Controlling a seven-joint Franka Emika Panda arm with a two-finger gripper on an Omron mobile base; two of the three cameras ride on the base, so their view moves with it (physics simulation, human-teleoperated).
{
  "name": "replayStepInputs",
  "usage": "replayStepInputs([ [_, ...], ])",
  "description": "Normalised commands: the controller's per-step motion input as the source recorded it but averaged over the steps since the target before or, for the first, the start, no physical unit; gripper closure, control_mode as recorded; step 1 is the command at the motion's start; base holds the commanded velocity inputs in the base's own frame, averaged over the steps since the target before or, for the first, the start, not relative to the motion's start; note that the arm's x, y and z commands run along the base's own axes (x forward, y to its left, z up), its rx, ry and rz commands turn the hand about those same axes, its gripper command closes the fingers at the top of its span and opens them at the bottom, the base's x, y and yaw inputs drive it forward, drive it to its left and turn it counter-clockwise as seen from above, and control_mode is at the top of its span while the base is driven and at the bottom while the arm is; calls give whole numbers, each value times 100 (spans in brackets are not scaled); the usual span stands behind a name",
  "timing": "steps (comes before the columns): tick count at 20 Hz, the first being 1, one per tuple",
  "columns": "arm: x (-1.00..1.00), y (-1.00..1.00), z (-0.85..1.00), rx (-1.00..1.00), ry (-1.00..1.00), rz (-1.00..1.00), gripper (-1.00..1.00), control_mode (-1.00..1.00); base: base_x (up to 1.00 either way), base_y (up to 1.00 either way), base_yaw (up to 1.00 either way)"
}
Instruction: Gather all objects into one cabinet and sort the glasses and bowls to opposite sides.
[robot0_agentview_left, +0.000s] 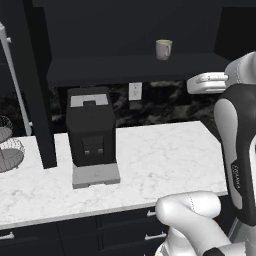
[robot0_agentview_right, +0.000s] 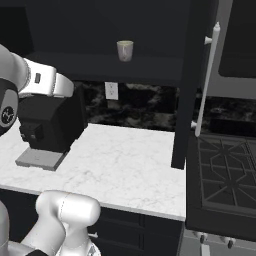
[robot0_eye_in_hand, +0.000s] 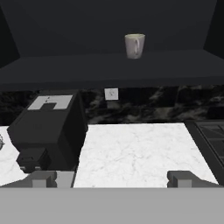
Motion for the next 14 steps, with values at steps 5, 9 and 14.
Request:
replayStepInputs([
  [5,45,-3,36,-14,6,-2,-100,-100,5,0,0],
  [9,85,-16,57,-16,3,-1,-100,-100,0,0,0],
  [14,61,-14,19,-2,6,0,-100,-100,0,0,0],
])
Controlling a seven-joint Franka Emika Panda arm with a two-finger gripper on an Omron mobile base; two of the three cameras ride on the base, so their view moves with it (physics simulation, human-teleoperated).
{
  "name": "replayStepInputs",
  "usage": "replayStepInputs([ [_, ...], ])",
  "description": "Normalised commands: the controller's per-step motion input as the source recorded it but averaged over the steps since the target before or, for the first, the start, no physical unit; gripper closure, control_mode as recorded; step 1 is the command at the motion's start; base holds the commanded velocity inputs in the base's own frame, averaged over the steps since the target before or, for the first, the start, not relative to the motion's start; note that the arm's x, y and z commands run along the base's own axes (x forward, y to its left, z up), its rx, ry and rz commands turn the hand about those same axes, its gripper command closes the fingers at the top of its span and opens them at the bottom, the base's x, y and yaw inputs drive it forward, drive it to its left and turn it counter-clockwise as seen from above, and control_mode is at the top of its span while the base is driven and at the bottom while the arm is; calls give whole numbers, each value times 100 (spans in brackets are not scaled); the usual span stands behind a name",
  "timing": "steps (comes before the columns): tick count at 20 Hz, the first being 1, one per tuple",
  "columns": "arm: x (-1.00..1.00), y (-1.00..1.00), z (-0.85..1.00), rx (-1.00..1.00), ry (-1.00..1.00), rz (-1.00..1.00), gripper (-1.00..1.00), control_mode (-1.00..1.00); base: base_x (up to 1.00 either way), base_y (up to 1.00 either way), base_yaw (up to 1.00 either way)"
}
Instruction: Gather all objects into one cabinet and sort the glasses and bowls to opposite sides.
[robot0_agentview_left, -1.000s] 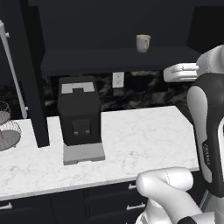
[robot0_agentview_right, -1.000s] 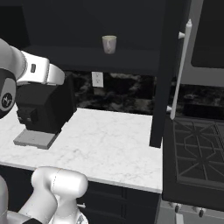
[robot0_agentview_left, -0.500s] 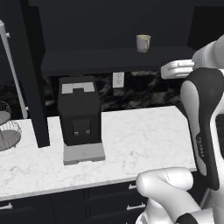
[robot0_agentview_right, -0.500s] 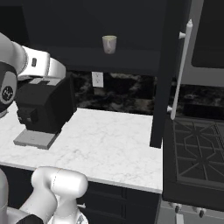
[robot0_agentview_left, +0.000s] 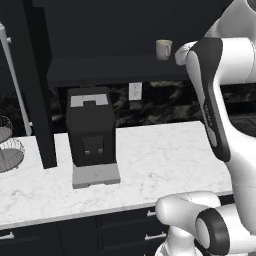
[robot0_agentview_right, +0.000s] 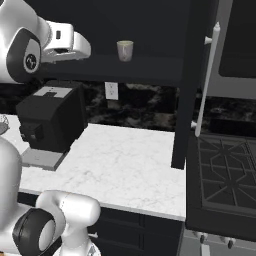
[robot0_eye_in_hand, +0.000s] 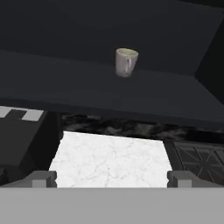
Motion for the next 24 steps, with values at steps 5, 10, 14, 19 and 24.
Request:
replayStepInputs([
  [5,41,-3,-55,7,-1,7,-100,-100,0,0,0],
  [10,52,-11,-29,-1,-7,3,-100,-100,0,0,0],
  [14,57,-16,19,-8,0,0,-100,-100,0,0,0],
  [19,21,-8,16,-3,-1,0,-100,-100,0,0,0],
  [24,27,-13,-20,7,0,0,-100,-100,0,0,0],
])
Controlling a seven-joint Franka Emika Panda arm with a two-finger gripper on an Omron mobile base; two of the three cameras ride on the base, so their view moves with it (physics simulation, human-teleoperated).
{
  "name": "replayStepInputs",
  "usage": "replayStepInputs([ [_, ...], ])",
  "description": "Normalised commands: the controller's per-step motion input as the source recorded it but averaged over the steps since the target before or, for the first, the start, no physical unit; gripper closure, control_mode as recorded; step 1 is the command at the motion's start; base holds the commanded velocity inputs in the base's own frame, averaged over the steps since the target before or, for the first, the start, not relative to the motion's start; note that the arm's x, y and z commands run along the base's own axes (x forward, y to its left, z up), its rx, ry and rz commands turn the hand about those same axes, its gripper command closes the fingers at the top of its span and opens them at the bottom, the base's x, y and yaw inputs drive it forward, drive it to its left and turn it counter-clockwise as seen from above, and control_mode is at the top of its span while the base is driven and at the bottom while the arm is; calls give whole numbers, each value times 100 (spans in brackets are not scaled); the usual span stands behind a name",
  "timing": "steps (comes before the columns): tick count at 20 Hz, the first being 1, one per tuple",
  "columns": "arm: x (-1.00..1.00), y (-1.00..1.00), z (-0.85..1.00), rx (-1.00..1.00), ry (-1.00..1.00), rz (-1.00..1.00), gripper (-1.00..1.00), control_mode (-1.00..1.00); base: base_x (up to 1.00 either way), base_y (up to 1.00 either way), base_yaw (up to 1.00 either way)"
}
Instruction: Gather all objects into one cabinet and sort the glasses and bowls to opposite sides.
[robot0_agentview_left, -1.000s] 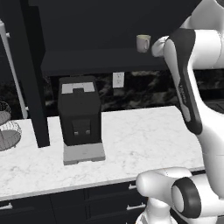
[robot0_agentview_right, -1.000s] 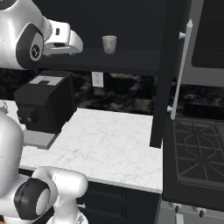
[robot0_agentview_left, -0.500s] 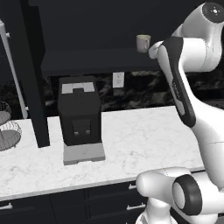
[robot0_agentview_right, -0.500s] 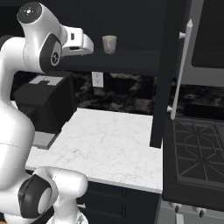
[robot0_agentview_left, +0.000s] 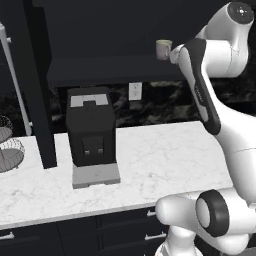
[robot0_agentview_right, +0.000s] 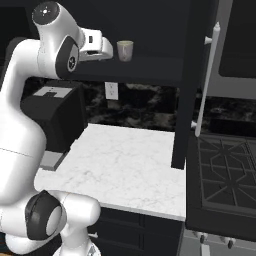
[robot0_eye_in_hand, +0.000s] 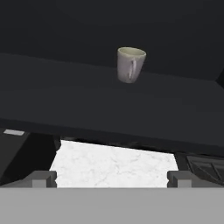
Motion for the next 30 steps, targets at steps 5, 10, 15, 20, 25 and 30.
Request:
replayStepInputs([
  [5,70,-19,-54,5,-2,0,-100,-100,0,0,0],
  [10,54,-6,2,3,-1,0,-100,-100,0,0,0],
  [15,32,-2,9,0,0,0,-100,-100,0,0,0],
  [20,36,-1,5,0,0,1,-100,-100,0,0,0],
  [25,29,-2,3,1,0,0,-100,-100,0,0,0],
  [30,24,-6,0,0,0,0,-100,-100,0,0,0],
])
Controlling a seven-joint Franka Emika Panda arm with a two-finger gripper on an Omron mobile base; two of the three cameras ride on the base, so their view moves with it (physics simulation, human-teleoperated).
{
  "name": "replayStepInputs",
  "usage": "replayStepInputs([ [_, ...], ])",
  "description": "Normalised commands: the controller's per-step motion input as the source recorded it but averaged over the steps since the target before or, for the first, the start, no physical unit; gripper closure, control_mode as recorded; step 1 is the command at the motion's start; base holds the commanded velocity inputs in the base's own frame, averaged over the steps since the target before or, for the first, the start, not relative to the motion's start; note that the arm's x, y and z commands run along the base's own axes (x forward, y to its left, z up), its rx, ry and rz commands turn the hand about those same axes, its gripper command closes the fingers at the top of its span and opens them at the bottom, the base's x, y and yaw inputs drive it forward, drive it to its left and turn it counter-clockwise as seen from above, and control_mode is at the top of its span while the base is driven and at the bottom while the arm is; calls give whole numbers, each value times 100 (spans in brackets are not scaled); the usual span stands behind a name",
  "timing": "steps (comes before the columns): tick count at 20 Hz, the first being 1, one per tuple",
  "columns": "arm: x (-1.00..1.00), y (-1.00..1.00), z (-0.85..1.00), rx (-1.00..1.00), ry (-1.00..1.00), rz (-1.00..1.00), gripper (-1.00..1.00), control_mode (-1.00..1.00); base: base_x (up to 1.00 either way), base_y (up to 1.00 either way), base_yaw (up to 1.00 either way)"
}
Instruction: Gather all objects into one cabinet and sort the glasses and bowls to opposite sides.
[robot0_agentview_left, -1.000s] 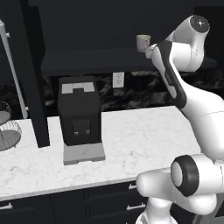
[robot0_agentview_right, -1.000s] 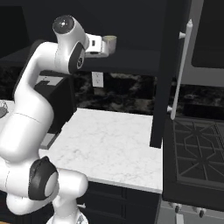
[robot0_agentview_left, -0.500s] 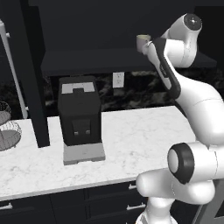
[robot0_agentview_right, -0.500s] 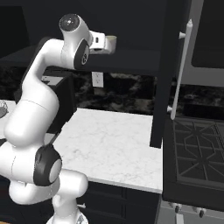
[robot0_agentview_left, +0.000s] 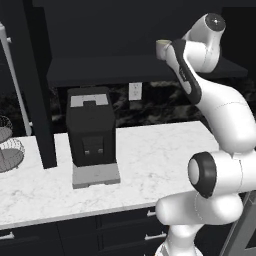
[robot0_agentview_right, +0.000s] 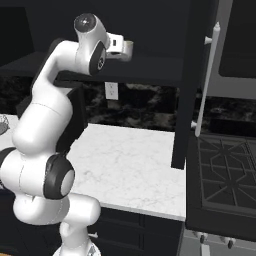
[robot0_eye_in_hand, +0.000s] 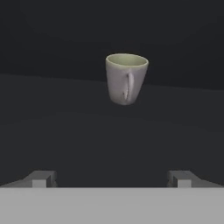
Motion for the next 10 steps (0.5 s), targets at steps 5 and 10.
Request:
replayStepInputs([
  [5,32,-15,0,1,1,0,-100,-100,0,0,0],
  [10,41,-2,0,0,3,0,-100,-100,0,0,0],
])
